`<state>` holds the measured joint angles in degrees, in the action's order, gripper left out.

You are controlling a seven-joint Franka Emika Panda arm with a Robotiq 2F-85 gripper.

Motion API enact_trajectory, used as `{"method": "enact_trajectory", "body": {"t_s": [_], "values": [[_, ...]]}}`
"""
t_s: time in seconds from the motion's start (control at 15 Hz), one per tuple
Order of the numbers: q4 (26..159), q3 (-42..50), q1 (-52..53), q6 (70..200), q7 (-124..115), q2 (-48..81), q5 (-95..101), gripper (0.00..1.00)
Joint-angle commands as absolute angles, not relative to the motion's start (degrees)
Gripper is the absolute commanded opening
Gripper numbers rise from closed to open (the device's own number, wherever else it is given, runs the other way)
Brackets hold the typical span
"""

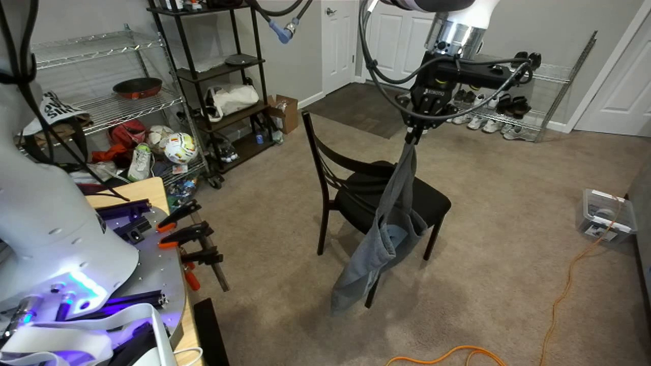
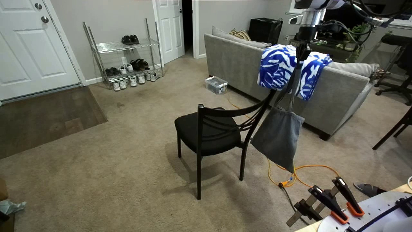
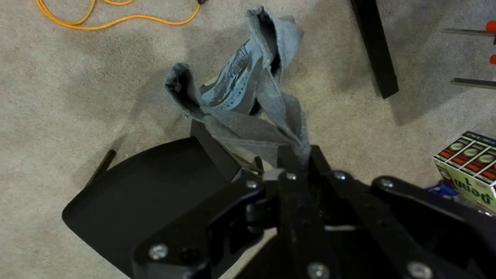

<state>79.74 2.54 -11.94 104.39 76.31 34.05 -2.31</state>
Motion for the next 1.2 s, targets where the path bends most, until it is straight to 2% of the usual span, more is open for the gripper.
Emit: {"method": "enact_trajectory", "body": {"t_s": [0.0,0.4,1.13], "values": [[78.3,2.4,-12.6,102.4,75.0,34.7,-1.3,0.03],[76.7,2.6,-13.3,101.3,74.9,36.1,-1.5,0.03],[65.6,2.4,-13.0,93.9,74.0,41.9,-0.8,0.03]]}}
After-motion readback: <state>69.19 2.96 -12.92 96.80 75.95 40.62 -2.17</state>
